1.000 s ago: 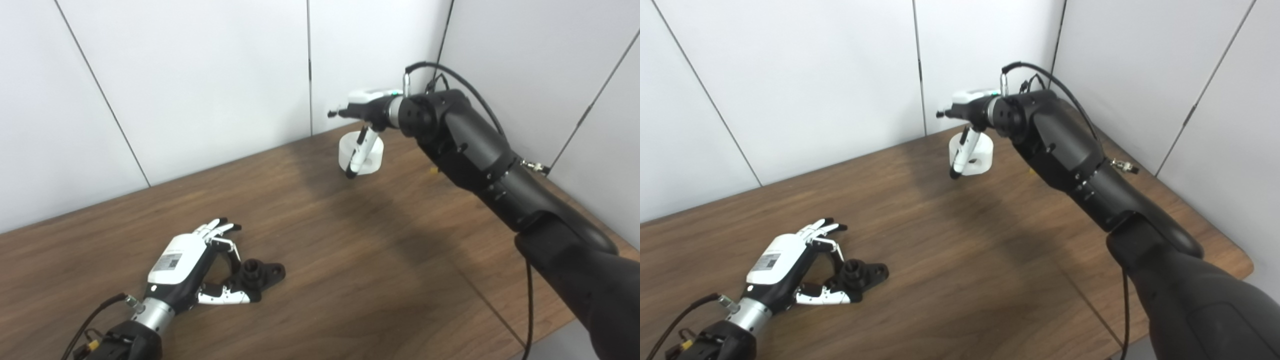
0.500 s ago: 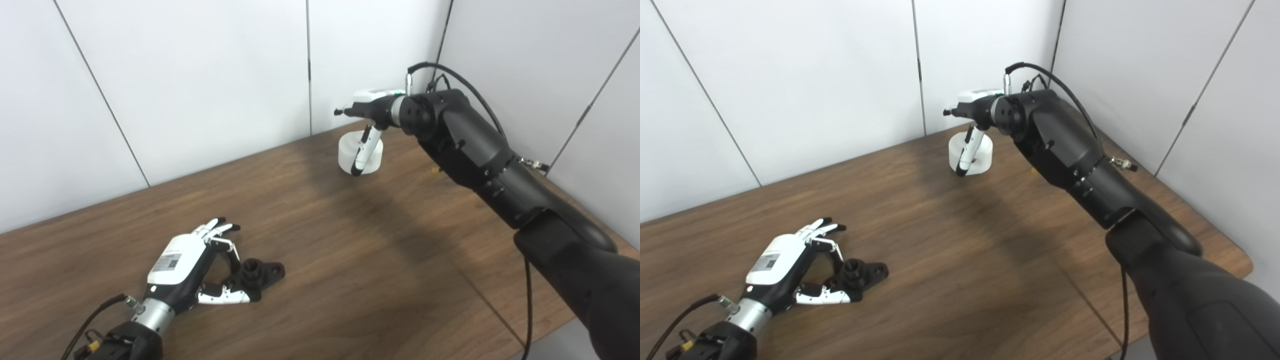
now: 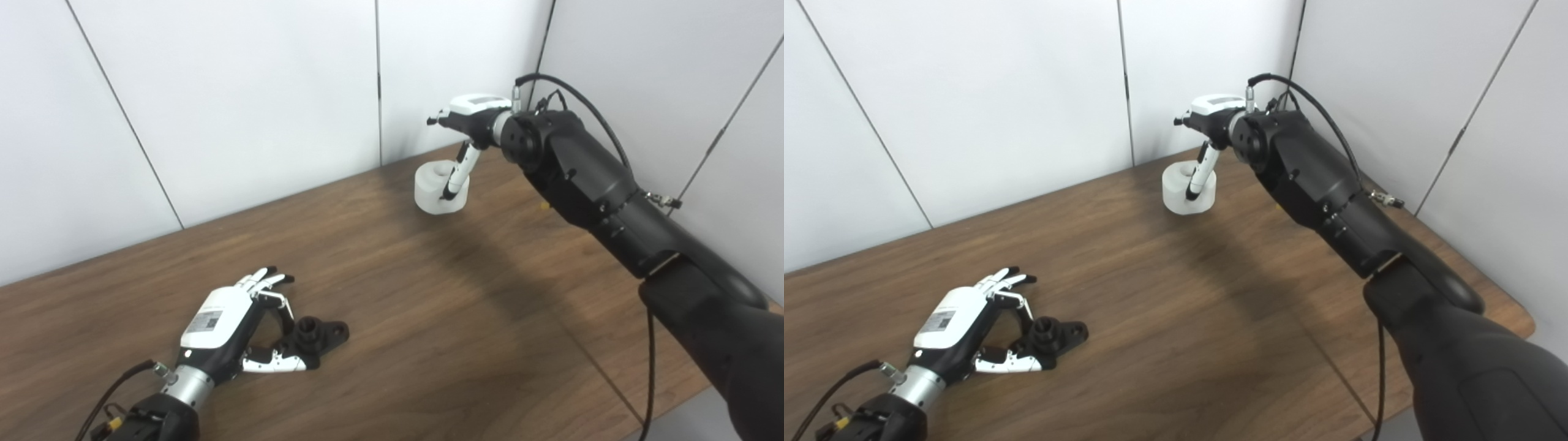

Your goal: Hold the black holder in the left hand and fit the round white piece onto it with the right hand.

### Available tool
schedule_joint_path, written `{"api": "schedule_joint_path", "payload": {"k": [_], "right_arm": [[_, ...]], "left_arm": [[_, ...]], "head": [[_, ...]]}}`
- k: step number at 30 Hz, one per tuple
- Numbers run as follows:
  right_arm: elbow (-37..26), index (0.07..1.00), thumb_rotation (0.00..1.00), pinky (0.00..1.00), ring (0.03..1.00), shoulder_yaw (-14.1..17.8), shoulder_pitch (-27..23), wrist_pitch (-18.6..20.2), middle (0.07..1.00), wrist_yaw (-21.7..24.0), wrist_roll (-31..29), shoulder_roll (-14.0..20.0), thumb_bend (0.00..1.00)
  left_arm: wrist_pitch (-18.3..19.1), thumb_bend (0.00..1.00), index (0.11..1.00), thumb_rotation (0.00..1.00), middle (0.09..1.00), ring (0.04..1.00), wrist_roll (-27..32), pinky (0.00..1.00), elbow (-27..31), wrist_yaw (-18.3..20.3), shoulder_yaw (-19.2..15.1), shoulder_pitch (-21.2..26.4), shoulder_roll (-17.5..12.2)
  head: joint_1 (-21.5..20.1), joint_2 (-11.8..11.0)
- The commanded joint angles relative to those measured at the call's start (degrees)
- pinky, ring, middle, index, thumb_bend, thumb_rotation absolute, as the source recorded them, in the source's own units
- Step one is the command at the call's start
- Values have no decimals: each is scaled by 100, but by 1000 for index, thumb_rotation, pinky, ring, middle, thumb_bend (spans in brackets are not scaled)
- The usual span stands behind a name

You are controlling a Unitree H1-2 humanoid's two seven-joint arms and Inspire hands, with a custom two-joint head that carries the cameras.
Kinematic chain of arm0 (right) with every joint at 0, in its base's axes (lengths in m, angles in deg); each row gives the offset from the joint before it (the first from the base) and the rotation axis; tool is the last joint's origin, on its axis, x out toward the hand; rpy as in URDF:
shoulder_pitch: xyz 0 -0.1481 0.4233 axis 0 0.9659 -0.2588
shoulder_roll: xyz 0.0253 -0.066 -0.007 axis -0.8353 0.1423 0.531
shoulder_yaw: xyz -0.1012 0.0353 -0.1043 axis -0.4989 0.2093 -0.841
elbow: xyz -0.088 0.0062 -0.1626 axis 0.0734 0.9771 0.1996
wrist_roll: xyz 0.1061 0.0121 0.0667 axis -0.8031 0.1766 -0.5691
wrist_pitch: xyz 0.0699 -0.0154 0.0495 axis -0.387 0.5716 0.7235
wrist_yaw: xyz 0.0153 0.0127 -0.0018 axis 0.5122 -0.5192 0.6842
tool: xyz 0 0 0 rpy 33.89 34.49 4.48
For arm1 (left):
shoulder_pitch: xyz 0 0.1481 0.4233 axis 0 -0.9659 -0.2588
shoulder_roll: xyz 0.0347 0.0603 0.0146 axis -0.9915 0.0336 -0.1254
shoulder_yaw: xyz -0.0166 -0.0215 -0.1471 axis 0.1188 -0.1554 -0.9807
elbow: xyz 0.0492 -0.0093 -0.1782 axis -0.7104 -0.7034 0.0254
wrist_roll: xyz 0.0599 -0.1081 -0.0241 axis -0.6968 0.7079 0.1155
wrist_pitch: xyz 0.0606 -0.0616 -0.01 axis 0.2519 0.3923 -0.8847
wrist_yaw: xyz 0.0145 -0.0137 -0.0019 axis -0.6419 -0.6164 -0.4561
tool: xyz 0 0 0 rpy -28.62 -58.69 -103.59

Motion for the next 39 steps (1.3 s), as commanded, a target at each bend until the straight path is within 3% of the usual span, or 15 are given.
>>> {"api": "schedule_joint_path", "payload": {"k": [1,7,14,25,39], "right_arm": [[20,933,301,981,1000,76,-217,-121,1000,-312,15,116,956],[448,930,304,921,1000,67,-370,-80,1000,-439,-147,-93,962],[746,901,329,967,1000,-81,-500,-137,1000,-506,-205,-268,1000],[1018,875,307,937,1000,-349,-604,-181,997,-550,-214,-410,996],[995,876,307,943,1000,-513,-574,-133,1000,-537,-106,-276,980]], "left_arm": [[601,524,483,57,875,954,-536,932,-444,391,183,-262,-288],[649,524,483,58,876,956,-524,945,-375,416,186,-306,-259],[735,524,483,58,875,954,-497,953,-152,462,173,-415,-300],[793,524,483,56,877,961,-435,963,-76,488,154,-454,-326],[687,524,483,57,872,954,-446,958,-106,391,143,-495,-370]], "head": [[-8,5],[143,41],[215,101],[284,136],[263,156]]}}
